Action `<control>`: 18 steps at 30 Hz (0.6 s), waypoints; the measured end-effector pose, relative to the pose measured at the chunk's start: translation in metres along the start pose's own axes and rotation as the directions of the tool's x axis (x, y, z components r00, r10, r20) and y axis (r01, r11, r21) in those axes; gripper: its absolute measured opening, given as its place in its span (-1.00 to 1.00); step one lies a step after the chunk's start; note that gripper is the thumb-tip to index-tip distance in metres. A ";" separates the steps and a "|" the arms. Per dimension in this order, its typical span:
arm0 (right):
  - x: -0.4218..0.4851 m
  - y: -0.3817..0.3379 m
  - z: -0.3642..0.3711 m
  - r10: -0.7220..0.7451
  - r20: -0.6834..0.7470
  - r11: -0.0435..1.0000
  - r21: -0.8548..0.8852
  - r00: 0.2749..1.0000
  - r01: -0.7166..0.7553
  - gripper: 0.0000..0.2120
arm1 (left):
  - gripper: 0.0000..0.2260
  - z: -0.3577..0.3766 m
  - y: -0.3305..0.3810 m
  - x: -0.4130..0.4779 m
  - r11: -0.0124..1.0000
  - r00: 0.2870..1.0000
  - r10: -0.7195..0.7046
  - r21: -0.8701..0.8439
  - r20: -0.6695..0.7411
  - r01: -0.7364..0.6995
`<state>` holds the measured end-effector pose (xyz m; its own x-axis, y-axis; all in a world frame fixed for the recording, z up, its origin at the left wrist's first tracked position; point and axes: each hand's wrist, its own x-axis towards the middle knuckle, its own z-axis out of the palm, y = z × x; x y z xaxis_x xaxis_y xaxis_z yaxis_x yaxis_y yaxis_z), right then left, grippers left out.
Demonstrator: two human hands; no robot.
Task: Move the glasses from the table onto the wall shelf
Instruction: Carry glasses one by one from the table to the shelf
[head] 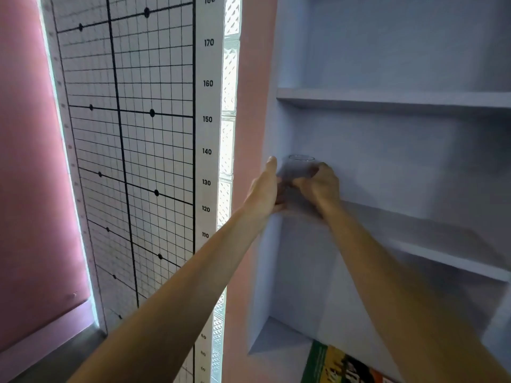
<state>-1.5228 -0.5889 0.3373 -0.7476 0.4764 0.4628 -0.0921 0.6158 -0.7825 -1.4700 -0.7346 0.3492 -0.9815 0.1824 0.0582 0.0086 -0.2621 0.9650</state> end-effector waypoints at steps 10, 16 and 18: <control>0.008 0.000 0.008 0.043 -0.010 0.998 -0.037 0.999 -0.044 -0.39 | -0.49 -0.006 -0.001 0.006 1.000 0.999 0.015 0.026 0.039 -0.016; 0.008 0.000 0.013 0.038 -0.023 0.996 -0.081 0.999 -0.039 -0.33 | -0.47 -0.009 -0.004 0.011 1.000 0.998 0.015 0.020 0.062 -0.016; 0.007 0.001 0.014 0.019 -0.025 0.996 -0.085 0.999 -0.021 -0.34 | -0.51 -0.012 -0.005 0.012 1.000 0.997 0.012 0.018 0.073 -0.014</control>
<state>-1.5373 -0.5937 0.3339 -0.7322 0.5039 0.4582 -0.0196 0.6568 -0.7538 -1.4839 -0.7422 0.3425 -0.9647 0.2480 0.0888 0.0257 -0.2470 0.9687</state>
